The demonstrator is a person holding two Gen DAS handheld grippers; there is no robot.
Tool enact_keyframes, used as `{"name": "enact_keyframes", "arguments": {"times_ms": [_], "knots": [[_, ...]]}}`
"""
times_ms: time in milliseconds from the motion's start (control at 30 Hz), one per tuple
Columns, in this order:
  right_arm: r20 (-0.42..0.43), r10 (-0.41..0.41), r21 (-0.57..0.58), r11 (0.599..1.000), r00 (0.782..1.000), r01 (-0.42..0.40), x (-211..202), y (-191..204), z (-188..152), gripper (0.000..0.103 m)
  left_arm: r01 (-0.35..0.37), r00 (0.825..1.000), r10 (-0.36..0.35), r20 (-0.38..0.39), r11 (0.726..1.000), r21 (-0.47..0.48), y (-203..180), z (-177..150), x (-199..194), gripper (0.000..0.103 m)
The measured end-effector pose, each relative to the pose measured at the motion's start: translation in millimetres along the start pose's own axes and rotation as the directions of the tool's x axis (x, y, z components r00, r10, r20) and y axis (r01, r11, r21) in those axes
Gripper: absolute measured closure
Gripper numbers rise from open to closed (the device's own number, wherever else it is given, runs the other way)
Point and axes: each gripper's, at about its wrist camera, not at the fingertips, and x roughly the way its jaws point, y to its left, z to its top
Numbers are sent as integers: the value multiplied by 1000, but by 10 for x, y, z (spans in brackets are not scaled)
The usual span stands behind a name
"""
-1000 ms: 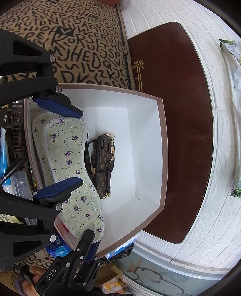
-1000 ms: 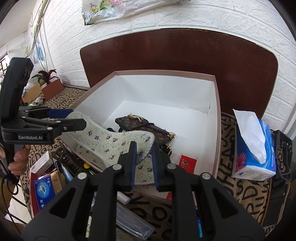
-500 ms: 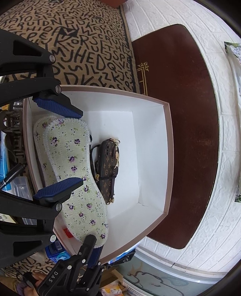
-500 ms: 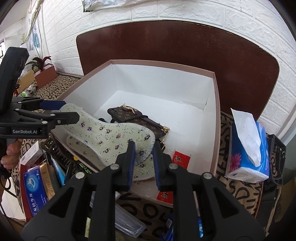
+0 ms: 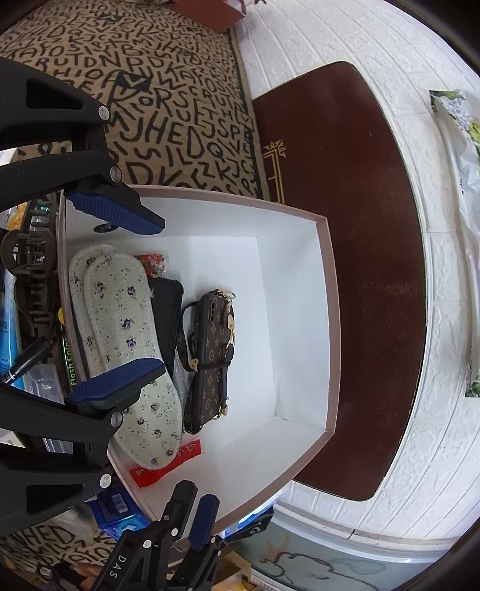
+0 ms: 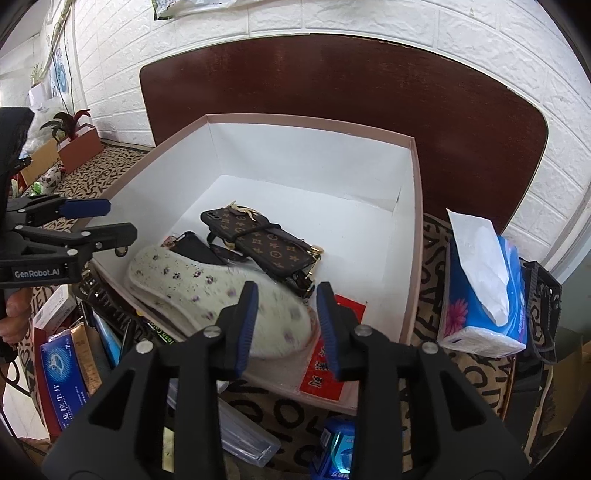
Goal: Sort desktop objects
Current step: 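Open both tools and withdraw them from the box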
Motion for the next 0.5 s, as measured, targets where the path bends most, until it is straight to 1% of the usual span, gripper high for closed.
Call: {"name": "enact_keyframes", "arguments": {"times_ms": [100, 267, 333, 500], "knots": [[2, 4, -5, 1000, 1000, -4, -15, 7, -7, 63, -2, 1000, 2, 12, 1000, 11, -37, 1, -39, 32], [33, 30, -2, 1000, 999, -30, -82, 36, -50, 62, 1, 1000, -2, 26, 1000, 13, -119, -26, -138, 31], [49, 40, 3, 999, 998, -41, -124, 44, -65, 59, 1, 999, -2, 43, 1000, 18, -161, -54, -192, 29], [98, 63, 17, 998, 993, -65, -255, 86, -117, 56, -24, 994, 21, 105, 999, 22, -268, -144, -376, 20]]}}
